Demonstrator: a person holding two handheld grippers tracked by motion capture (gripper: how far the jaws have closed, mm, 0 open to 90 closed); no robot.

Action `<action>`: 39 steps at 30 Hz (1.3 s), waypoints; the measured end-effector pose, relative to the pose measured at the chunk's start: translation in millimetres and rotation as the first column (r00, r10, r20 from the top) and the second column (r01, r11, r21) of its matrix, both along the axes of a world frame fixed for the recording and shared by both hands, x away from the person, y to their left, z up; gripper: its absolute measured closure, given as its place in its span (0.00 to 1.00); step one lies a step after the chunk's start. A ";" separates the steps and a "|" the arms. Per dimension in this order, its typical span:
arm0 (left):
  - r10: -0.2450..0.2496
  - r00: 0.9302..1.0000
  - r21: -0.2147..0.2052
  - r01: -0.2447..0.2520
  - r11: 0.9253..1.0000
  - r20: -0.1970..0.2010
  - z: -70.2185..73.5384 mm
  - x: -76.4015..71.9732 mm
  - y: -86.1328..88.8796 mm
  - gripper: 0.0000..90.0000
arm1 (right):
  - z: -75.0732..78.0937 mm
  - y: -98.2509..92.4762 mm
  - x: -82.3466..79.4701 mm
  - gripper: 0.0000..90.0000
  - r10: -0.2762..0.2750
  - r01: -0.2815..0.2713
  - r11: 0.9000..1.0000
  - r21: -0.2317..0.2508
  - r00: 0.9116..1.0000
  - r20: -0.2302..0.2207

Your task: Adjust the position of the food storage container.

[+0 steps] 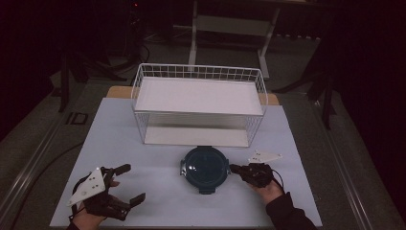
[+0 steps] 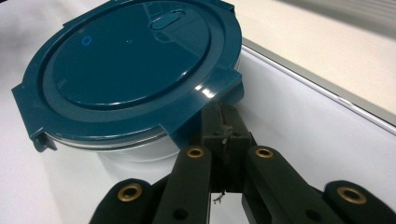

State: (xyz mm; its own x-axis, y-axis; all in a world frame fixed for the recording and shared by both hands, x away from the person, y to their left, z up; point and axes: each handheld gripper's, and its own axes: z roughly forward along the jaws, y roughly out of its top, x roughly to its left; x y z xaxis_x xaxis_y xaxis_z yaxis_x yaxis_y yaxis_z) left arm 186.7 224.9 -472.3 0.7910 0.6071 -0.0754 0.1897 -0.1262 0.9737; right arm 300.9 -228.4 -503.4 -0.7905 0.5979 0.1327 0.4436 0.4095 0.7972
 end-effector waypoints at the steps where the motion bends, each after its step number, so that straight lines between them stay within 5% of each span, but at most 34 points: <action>1: 0.001 1.000 0.001 -0.001 1.000 0.000 0.0 0.0 0.0 0.00 | -0.1 2.5 0.2 1.00 0.007 -0.007 1.000 0.002 1.000 -0.003; 24: -0.004 1.000 0.007 0.004 1.000 -0.002 -0.4 -0.4 0.0 0.00 | -2.3 36.1 6.3 1.00 0.074 -0.074 0.997 0.022 0.997 -0.006; 33: -0.002 1.000 0.002 0.002 1.000 -0.003 0.3 -1.3 0.3 0.00 | 14.3 30.1 -3.1 1.00 0.075 -0.077 0.996 0.045 0.996 0.050; 39: -0.006 1.000 0.006 0.006 1.000 -0.003 0.6 -1.6 -1.4 0.00 | 30.2 25.6 -14.8 0.82 0.095 -0.103 0.989 0.104 0.992 0.081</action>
